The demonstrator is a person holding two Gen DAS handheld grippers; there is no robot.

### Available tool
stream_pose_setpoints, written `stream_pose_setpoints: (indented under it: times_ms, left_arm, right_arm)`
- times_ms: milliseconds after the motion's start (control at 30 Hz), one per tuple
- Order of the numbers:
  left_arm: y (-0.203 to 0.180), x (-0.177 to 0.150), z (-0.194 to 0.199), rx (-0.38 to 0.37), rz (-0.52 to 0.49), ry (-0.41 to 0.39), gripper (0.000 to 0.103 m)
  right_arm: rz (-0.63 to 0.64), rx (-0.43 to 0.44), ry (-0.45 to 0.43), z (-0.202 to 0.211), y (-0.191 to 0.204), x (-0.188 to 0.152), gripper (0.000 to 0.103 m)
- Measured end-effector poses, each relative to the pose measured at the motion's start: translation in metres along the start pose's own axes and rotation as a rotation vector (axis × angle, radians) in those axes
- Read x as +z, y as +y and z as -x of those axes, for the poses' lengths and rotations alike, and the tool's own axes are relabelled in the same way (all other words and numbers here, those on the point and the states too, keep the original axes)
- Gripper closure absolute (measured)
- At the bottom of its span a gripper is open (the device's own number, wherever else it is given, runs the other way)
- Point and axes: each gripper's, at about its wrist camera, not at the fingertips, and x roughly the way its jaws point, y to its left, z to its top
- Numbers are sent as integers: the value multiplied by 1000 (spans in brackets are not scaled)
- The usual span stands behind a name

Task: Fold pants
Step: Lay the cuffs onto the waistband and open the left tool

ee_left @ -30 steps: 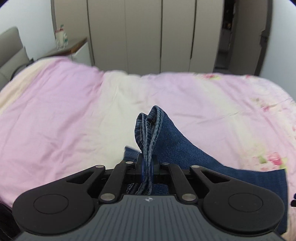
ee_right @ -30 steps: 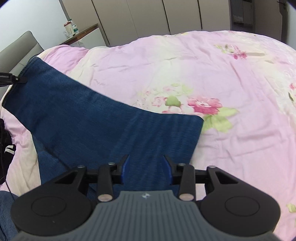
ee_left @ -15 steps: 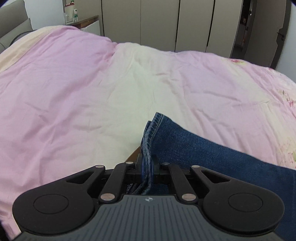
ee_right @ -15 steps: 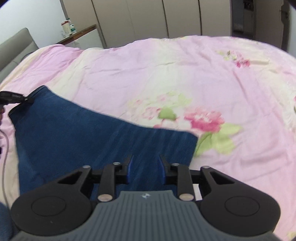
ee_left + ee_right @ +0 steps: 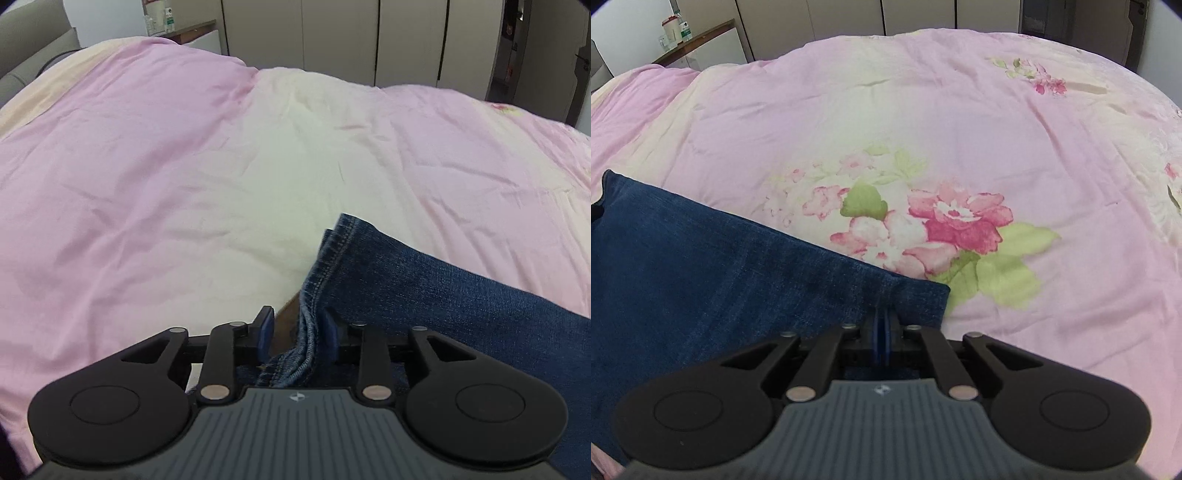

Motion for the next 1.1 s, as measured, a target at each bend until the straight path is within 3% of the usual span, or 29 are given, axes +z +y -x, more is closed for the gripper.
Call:
stream_pose_setpoints:
  times_ms: [33,67,233,400,567,700,800,867,967,1067,1100]
  left_arm:
    - [6,0,9,3,16,-17,61]
    - [12,-1,18,-2,37,-30,53]
    - [37,-17,57,-63,199,-40,25]
    - [64,-46,64,-133,431,-8,16]
    - [83,-86,42,-202,645,56,16]
    - [91,-100,24,-286,757,59,16]
    - [88,-95,15,-266,720,57,27]
    - [85,-91,9,-237,701,69,40]
    - [77,-85,-2,-175,669,95,45]
    - [69,-84,-8,-130,631,96,47]
    - [68,-83,-7,-122,639,100,47]
  right_arm:
    - [8,10,-14,11,2,-3,80]
    - [20,19,-31,22,6,-7,74]
    - [-28,74,-40,63,13,-41,62]
    - [-200,135,-23,81,6,-85,56]
    - [-372,190,5,78,-13,-112,52]
    - [-509,259,30,65,-30,-123,52]
    - [-608,326,50,52,-39,-131,52]
    - [-649,367,58,42,-40,-136,52]
    - [-655,395,65,31,-39,-139,58]
    - [-717,443,79,23,-44,-143,71]
    - [-728,463,83,23,-45,-142,81]
